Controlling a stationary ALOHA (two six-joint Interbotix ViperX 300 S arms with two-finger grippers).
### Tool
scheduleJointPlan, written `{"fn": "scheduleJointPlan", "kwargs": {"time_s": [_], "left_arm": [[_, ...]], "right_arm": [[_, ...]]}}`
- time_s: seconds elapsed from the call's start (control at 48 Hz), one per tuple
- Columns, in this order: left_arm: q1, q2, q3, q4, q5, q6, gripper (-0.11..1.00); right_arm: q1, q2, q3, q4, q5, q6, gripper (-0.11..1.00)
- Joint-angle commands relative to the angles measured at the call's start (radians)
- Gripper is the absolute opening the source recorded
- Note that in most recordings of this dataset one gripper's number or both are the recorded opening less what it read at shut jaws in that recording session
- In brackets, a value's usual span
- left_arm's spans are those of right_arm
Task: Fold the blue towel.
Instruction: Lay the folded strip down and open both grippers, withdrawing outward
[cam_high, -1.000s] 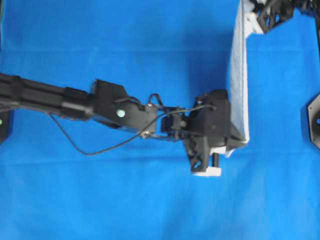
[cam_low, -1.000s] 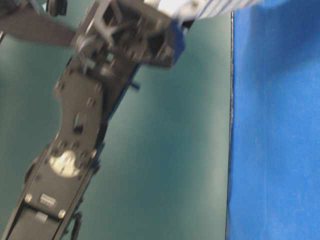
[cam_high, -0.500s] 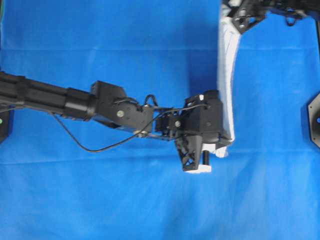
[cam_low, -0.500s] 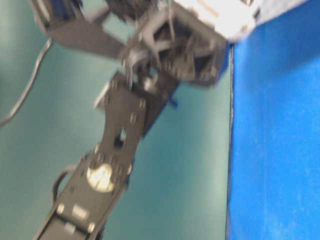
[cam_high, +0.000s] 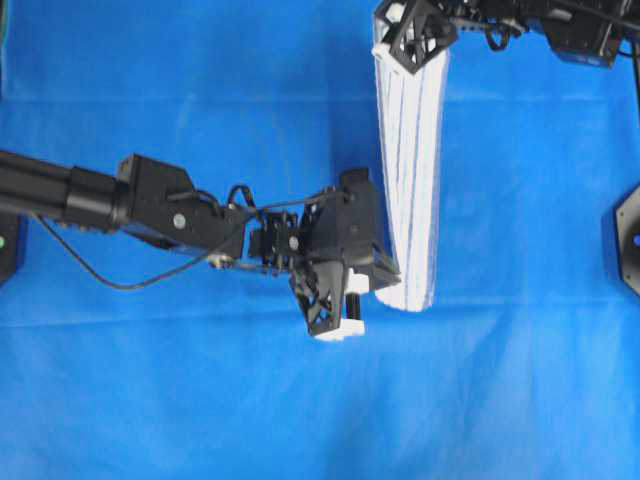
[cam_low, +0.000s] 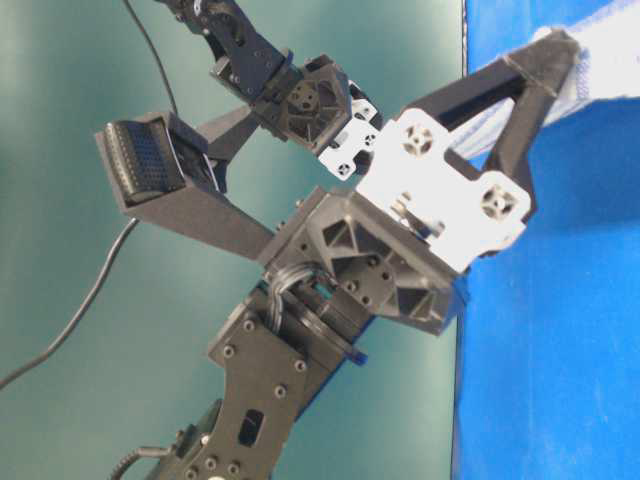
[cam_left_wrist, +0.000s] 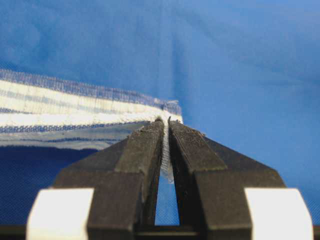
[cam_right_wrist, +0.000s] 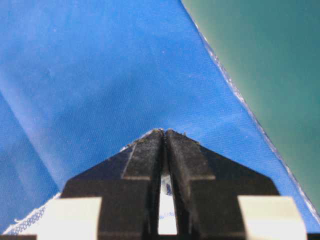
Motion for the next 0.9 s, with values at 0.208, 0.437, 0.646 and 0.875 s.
{"fn": "scheduleJointPlan", "kwargs": {"time_s": [0.208, 0.437, 0.646, 0.875], "left_arm": [[0.009, -0.040, -0.011, 0.000, -0.009, 0.002, 0.16], [0.020, -0.071, -0.005, 0.000, 0.044, 0.021, 0.59], [0.051, -0.199, 0.040, 0.000, 0.158, 0.067, 0.58], [0.118, -0.347, 0.132, 0.003, 0.120, 0.155, 0.58]], "right_arm": [[0.029, -0.017, -0.017, -0.003, -0.008, -0.002, 0.05], [0.051, -0.018, -0.017, -0.003, -0.006, -0.002, 0.13], [0.064, -0.077, 0.003, -0.006, 0.011, -0.021, 0.66], [0.066, -0.252, 0.123, -0.006, -0.009, -0.023, 0.57]]}}
